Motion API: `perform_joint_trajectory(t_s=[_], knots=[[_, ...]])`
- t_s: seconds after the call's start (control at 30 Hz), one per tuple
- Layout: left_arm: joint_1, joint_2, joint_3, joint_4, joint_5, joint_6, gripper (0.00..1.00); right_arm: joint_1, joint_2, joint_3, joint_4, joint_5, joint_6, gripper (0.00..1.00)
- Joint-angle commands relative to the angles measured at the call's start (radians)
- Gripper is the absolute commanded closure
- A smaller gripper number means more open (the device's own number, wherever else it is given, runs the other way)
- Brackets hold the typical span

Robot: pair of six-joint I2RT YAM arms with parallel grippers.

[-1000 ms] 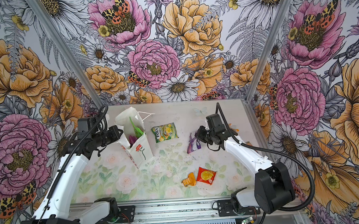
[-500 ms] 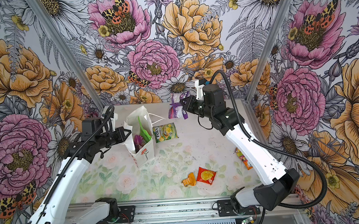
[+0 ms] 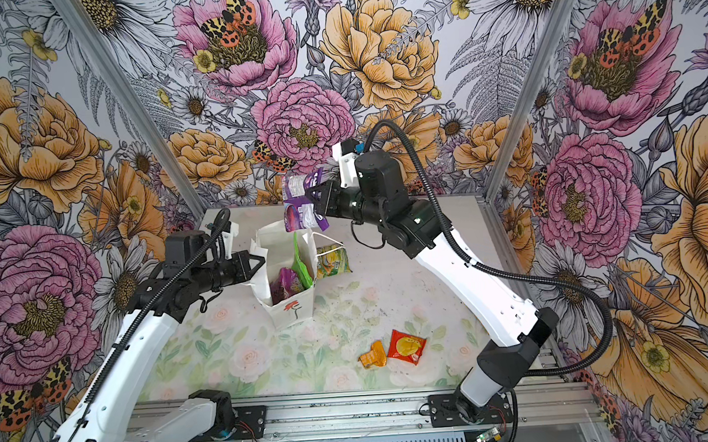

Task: Place the snacks into the paper bag
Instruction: 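Lift the Fox's Berries pack high with the right gripper, then carry the Berries pack over the paper bag and lower it inside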

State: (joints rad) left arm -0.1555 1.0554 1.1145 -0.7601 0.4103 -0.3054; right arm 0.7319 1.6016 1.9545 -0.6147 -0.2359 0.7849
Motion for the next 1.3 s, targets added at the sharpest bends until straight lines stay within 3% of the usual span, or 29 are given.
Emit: perform_joint_trajectory(t_s=[0.0, 0.37, 0.8, 1.27], knots=[[-0.009, -0.013, 0.04, 0.058, 0.028, 0.023, 1.0, 0.038, 0.034, 0.026, -0.024, 0.025, -0.019, 1.0], [-0.01, -0.023, 0.038, 0.058, 0.009, 0.038, 1.0, 0.116, 0.086, -0.031, -0.073, 0.05, 0.002, 1.0], [-0.011, -0.023, 0.032, 0.057, -0.008, 0.042, 1.0, 0.134, 0.099, -0.079, -0.142, 0.092, 0.0, 1.0], [-0.016, -0.023, 0.034, 0.058, -0.003, 0.043, 1.0, 0.15, 0.298, 0.199, -0.387, 0.272, -0.048, 1.0]])
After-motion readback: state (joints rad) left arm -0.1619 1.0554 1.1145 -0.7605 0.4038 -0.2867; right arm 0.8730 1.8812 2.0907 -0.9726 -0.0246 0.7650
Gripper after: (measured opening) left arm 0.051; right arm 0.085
